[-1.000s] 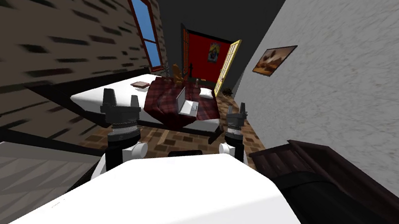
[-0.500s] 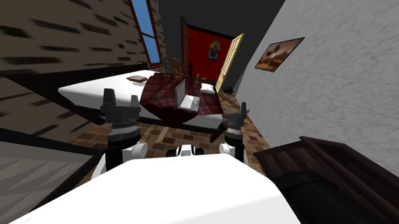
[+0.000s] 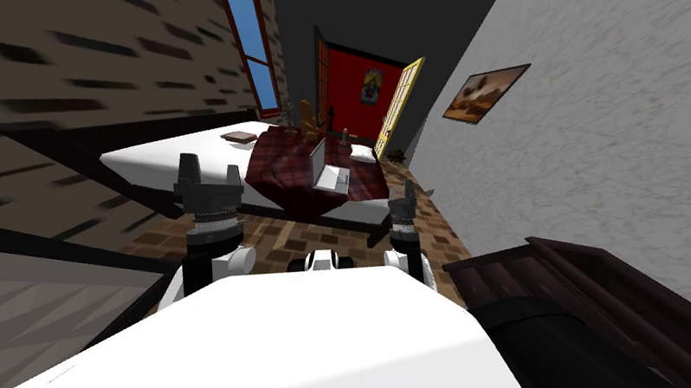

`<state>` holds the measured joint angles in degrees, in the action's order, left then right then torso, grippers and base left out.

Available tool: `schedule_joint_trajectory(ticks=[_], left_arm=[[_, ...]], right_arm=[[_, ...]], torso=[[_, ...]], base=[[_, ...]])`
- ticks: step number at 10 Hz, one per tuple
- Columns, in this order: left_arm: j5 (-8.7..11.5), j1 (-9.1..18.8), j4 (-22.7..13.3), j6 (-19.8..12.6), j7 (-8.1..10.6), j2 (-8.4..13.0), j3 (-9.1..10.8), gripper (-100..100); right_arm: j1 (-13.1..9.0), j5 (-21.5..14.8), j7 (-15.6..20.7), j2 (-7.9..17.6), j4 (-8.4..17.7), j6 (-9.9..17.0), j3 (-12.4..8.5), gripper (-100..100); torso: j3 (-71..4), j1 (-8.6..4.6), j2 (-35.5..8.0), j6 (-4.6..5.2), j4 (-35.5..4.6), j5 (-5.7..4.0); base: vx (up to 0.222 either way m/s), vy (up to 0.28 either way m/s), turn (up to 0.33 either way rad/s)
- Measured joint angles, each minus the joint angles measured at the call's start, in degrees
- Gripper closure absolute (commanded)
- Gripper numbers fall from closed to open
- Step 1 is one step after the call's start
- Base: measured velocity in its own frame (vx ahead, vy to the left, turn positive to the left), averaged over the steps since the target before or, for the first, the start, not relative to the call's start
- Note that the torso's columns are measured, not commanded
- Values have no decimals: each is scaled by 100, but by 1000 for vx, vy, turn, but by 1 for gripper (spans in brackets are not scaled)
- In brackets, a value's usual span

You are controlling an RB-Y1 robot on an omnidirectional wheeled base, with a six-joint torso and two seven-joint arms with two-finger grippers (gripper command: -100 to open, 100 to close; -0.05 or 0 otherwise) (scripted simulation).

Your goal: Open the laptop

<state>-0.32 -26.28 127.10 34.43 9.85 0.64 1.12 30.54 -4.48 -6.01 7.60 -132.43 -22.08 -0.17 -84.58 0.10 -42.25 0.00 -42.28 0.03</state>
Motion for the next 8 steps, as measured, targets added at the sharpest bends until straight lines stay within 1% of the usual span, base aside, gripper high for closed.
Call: schedule_joint_trajectory(ticks=[3,4,5,8], left_arm=[[0,0,0,0,0,0,0,0],[0,0,0,0,0,-1,-1,0],[0,0,0,0,0,0,0,0],[0,0,0,0,0,-1,-1,0]], right_arm=[[-55,-335,278,380,147,208,-85,-100],[-107,-458,379,510,230,298,-133,-100],[-113,-584,479,645,286,375,-184,-100],[-158,-1016,834,1018,557,554,-322,-100]], torso=[[2,-1,-5,0,-1,-1],[1,1,0,0,-1,0],[-2,-9,2,0,1,-2],[0,-8,0,0,-1,-2]], base=[[72,179,-25],[91,192,-27],[75,193,-26],[87,225,-35]])
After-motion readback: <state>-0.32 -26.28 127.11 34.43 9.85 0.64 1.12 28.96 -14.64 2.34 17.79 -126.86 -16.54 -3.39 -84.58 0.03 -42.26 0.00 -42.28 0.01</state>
